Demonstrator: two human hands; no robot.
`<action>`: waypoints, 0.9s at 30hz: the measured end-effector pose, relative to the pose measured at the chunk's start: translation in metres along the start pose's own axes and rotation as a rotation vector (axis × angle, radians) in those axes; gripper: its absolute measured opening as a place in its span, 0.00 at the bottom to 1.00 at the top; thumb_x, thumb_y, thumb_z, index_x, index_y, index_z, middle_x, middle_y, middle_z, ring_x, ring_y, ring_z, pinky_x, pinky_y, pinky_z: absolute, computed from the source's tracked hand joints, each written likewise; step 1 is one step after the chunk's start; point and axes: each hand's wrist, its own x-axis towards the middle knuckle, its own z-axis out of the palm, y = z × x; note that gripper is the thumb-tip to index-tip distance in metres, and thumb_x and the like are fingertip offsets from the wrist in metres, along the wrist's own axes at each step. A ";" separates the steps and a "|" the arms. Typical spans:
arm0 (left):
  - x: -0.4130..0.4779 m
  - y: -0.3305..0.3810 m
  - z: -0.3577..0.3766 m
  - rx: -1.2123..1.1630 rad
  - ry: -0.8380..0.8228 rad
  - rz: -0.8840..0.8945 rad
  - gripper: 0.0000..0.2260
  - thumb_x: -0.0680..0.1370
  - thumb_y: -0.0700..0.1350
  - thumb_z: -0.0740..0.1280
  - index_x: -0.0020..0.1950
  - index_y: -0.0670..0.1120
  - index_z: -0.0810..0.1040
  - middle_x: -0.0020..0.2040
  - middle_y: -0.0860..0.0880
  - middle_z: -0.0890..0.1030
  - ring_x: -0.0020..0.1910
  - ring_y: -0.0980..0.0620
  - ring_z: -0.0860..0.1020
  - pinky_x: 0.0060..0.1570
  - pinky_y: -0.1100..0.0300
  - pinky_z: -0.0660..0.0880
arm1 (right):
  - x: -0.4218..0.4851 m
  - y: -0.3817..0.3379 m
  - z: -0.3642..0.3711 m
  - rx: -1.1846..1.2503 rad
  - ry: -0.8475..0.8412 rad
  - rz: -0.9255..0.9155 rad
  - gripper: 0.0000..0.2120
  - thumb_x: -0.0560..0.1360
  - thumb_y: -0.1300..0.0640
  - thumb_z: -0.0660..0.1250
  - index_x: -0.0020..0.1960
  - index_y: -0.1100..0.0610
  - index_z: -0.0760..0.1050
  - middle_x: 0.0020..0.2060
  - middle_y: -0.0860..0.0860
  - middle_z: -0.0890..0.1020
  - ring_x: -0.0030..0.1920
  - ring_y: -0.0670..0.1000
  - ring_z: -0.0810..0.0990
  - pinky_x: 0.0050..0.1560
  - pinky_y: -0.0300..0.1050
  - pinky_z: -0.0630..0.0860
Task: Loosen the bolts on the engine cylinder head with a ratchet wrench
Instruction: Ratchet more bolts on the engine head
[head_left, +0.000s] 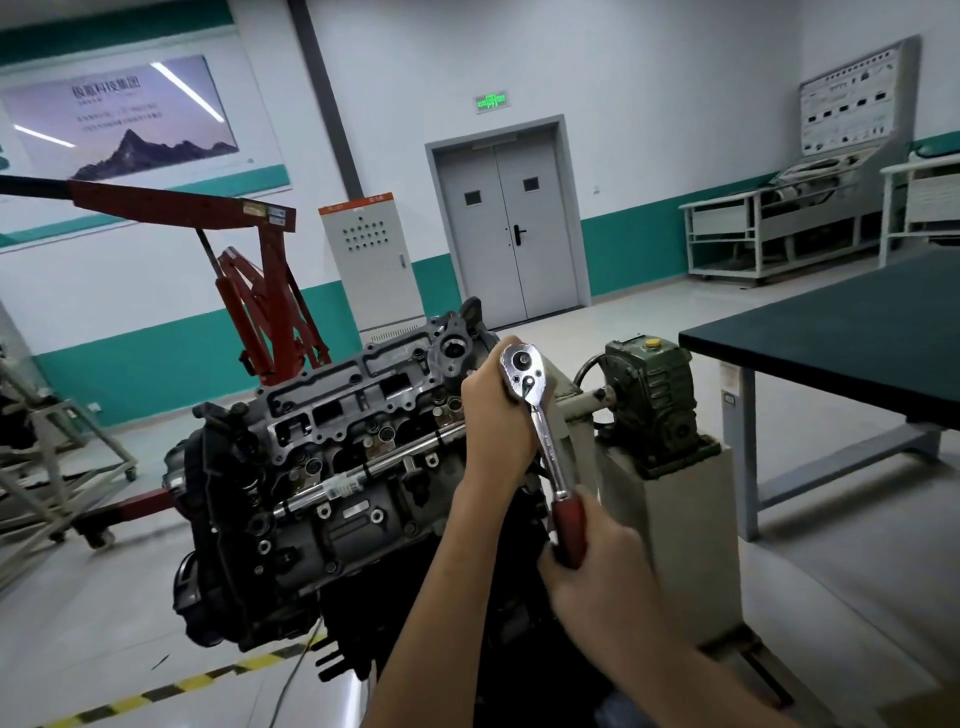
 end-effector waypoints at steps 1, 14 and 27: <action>0.001 0.000 -0.001 -0.012 -0.019 -0.008 0.13 0.72 0.31 0.67 0.34 0.43 0.68 0.29 0.54 0.67 0.29 0.59 0.63 0.30 0.67 0.62 | -0.003 -0.004 0.009 0.049 0.016 0.008 0.16 0.66 0.66 0.68 0.38 0.48 0.66 0.25 0.45 0.71 0.26 0.39 0.74 0.24 0.25 0.63; 0.011 0.007 -0.010 0.078 -0.190 -0.071 0.11 0.72 0.31 0.68 0.32 0.34 0.68 0.29 0.43 0.68 0.30 0.54 0.62 0.31 0.58 0.60 | 0.122 0.016 -0.131 -0.757 -0.247 -0.509 0.16 0.63 0.68 0.72 0.49 0.59 0.74 0.32 0.50 0.78 0.30 0.50 0.74 0.32 0.36 0.69; -0.003 0.001 -0.001 0.010 -0.008 0.046 0.10 0.71 0.31 0.66 0.35 0.38 0.66 0.28 0.52 0.67 0.29 0.59 0.62 0.30 0.63 0.62 | 0.000 0.004 0.000 0.016 0.002 -0.034 0.16 0.65 0.68 0.68 0.35 0.50 0.65 0.22 0.47 0.71 0.26 0.40 0.73 0.23 0.24 0.62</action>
